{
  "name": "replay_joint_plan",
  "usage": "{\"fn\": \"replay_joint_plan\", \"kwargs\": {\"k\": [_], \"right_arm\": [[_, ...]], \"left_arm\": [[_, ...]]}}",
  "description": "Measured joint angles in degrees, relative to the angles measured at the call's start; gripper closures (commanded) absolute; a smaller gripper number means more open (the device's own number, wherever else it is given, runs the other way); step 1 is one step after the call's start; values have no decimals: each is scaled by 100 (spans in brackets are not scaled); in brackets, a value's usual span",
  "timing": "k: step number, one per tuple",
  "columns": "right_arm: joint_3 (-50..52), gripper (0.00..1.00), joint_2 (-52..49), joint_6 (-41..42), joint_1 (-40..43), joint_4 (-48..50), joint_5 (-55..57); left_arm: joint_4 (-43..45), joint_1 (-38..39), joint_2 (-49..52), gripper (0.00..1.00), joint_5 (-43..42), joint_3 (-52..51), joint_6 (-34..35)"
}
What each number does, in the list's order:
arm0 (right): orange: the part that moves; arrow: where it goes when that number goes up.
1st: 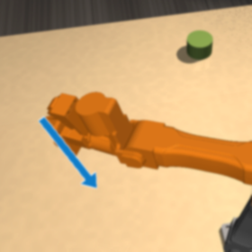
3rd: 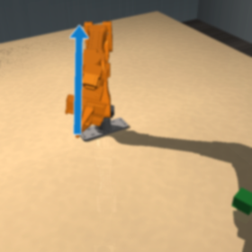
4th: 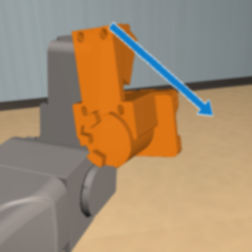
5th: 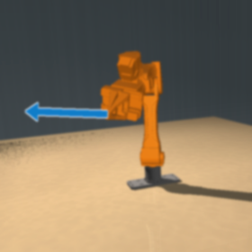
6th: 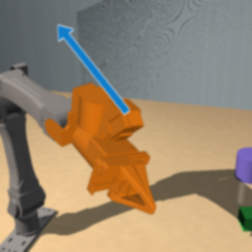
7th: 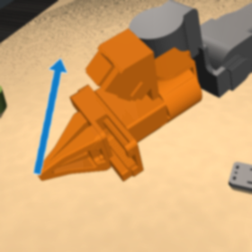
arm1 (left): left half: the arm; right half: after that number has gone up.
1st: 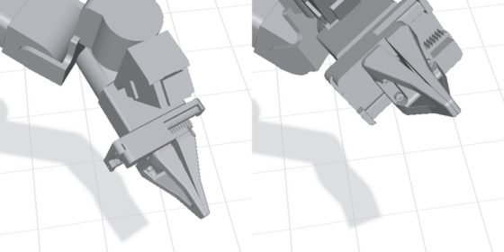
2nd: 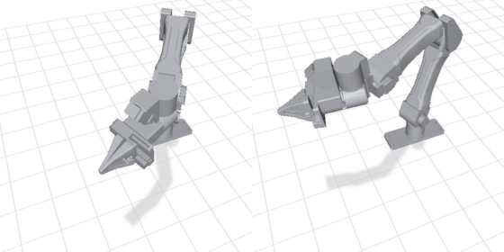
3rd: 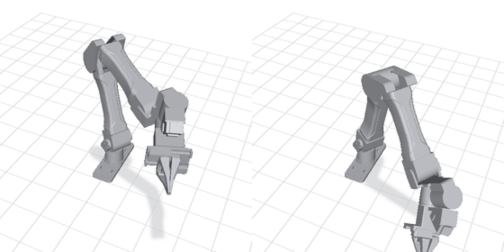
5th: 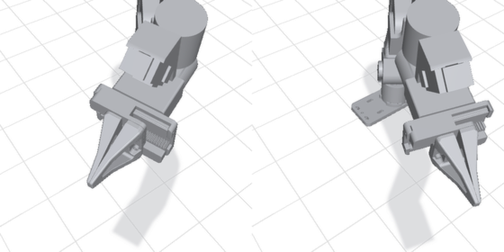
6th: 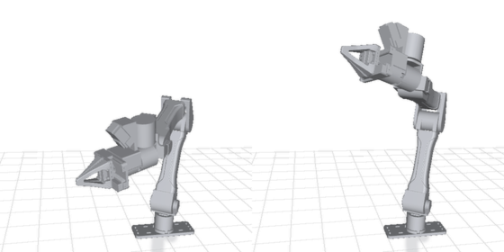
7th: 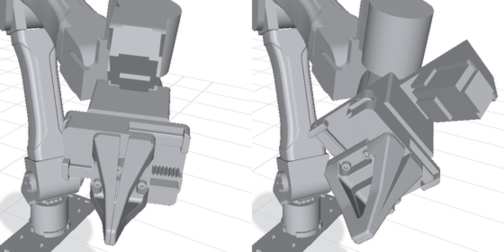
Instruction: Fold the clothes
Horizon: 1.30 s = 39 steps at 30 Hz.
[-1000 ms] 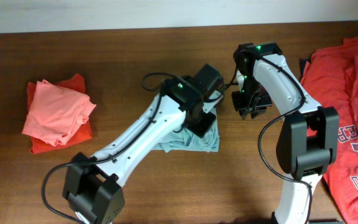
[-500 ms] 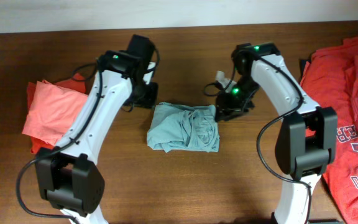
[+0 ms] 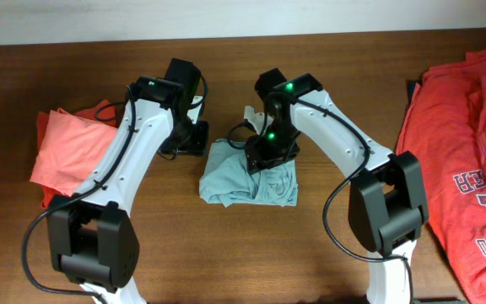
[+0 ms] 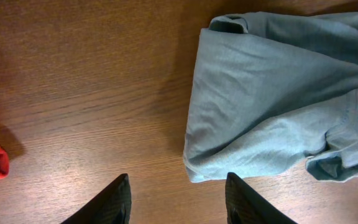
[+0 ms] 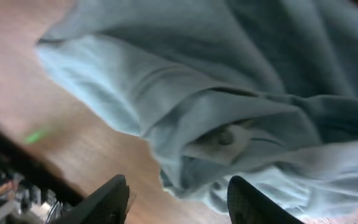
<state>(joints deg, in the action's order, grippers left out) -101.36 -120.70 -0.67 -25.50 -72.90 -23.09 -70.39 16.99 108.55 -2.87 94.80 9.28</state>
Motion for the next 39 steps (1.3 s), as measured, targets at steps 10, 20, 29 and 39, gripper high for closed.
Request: {"fn": "replay_joint_plan", "kwargs": {"k": [10,20,29,39], "right_arm": [[0,94,-81,289,-39,57,313],[-144,96,-236,195,-33,-7,356],[-1342,93,9,-144,697,-1235,402],[555,81,87,-348,713,-1480,879]], "left_arm": [[-96,0,0,51,-17,0,0],[-114,0,0,51,-17,0,0],[-114,0,0,51,-17,0,0],[-116,0,0,51,-17,0,-2]]}}
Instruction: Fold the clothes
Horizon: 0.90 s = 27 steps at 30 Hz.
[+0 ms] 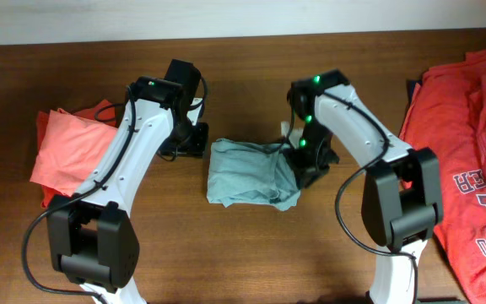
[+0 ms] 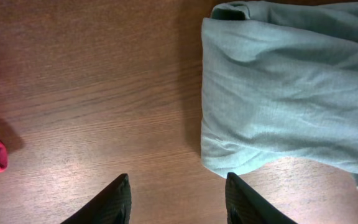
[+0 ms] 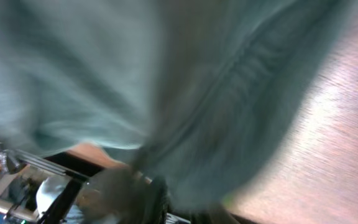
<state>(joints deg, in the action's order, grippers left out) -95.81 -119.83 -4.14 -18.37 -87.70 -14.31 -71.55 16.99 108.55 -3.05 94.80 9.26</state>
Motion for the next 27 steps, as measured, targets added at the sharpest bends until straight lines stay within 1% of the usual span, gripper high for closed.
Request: {"fn": "replay_joint_plan", "kwargs": {"k": [1,3,7,10,14,18,21,23,24,27], "right_arm": [[337,81,-13,-17,0,302,31],[566,81,-24,-13,0,507,83],[671,82,-24,105,2,671,442],[494,82,-22,273,4,568,741],[63,82,20,455,9,446,831],[-225,82,304,520,17,459,708],[-332,82,780,520,42,761,168],[-385,82,1040,396,52,957,-455],[-409,82,1121,280,57,1113,-973],[-339,82,1093,90,59,1541,-1921]], "left_arm": [[2,0,0,51,0,0,0],[-2,0,0,51,-2,0,0],[-35,0,0,51,0,0,0],[-46,0,0,51,-52,0,-59],[70,0,0,51,-267,0,-284],[468,0,0,51,-476,0,-560],[890,0,0,51,-807,0,-774],[1058,4,0,51,-1043,0,-868],[1121,20,0,51,-1174,0,-935],[1316,90,0,51,-1451,-52,-1097]]}}
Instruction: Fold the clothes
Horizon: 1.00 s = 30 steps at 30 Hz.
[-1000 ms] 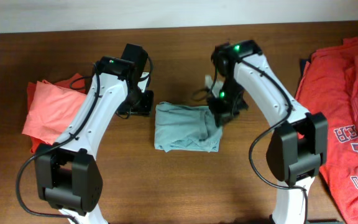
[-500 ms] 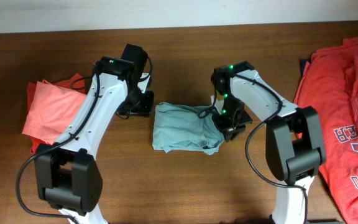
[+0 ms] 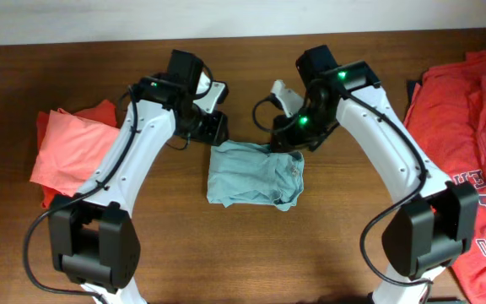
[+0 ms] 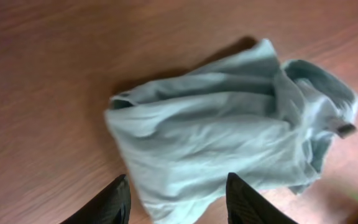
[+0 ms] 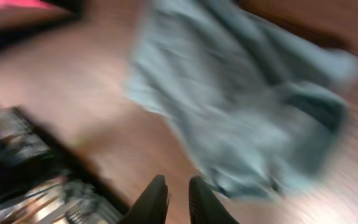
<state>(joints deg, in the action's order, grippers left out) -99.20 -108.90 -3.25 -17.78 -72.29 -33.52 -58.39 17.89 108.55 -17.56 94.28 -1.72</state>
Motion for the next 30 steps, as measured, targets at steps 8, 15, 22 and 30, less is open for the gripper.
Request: {"fn": "replay_joint_plan", "kwargs": {"k": [8,15,22,30], "right_arm": [[1338,81,-153,-164,271,1224,-1482],[3016,76,-280,-68,713,2632,-1515],[3501,76,-774,22,1084,2677,-1585],[3458,71,-778,4,1558,2430,-1558]], "left_arm": [[452,256,13,51,-409,-857,-118],[691,256,269,47,-573,-1554,-129],[269,256,542,47,-603,-1878,-125],[-149,188,542,48,-461,-1882,-109]]}}
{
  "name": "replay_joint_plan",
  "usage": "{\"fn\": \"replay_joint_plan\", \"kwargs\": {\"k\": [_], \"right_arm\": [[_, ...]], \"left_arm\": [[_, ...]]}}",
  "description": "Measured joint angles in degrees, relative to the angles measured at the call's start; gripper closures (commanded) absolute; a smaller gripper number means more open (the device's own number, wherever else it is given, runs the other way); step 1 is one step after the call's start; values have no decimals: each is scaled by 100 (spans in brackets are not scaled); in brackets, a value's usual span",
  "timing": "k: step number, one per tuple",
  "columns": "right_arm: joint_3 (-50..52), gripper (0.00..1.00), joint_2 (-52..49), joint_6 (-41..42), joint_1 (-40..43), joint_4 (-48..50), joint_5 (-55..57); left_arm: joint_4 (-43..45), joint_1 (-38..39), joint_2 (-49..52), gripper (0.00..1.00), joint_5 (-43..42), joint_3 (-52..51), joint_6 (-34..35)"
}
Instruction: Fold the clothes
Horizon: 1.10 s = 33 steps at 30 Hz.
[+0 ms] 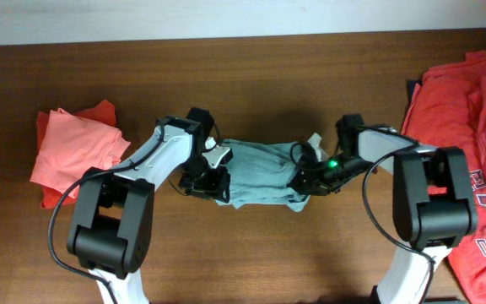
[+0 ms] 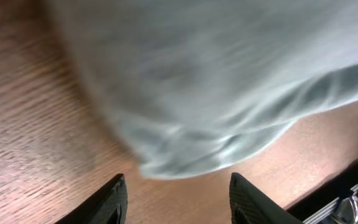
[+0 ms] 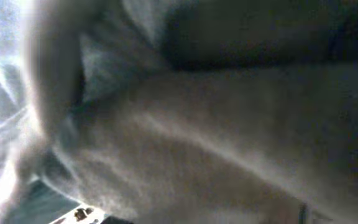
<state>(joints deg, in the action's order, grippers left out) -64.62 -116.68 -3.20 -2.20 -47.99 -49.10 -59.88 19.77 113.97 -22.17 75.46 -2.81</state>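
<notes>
A light blue-grey garment (image 1: 260, 171) lies bunched in a wide strip at the table's middle. My left gripper (image 1: 210, 182) sits low at the garment's left end. In the left wrist view the left gripper (image 2: 178, 180) is open, bare wood between its fingers (image 2: 115, 200), and the blurred garment (image 2: 216, 87) lies just beyond them. My right gripper (image 1: 305, 179) presses into the garment's right end. The right wrist view is filled with grey cloth (image 3: 185, 143), so its fingers are hidden.
Folded salmon-red clothes (image 1: 72, 150) lie at the left of the brown table (image 1: 251, 253). A heap of red shirts (image 1: 467, 160) with white lettering covers the right edge. A pale wall strip runs along the back.
Both grippers were raised behind the garment's back edge; now they sit low at its left and right ends. The garment looks drawn out wider, and cloth now covers the right wrist view.
First my right gripper was open over the garment's middle, the left open beside its left edge. Then the right stood at the garment's right side with cloth across its view. Later both hovered behind the garment, the right's fingers together. Now both are at its ends.
</notes>
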Motion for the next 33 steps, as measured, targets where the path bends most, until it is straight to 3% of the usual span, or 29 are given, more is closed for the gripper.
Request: {"fn": "replay_joint_plan", "kwargs": {"k": [6,11,16,19,25,33], "right_arm": [[-573,68,-116,-293,245,-776,538],[-1856,67,-179,-439,251,-1652,1412],[-3471,67,-131,-472,254,-2500,1757],[-3891,67,9,-529,212,-2957,1825],[-3790,67,245,-811,-330,-3150,1860],[-2221,67,251,-931,-789,-1397,1495]], "left_arm": [[52,-24,0,48,11,0,0],[103,-24,-9,48,103,144,-7],[1187,-24,-302,45,490,772,-66],[1923,-24,-431,45,518,911,-70],[2074,11,-442,45,216,951,-199],[1550,48,-442,45,442,951,-219]]}}
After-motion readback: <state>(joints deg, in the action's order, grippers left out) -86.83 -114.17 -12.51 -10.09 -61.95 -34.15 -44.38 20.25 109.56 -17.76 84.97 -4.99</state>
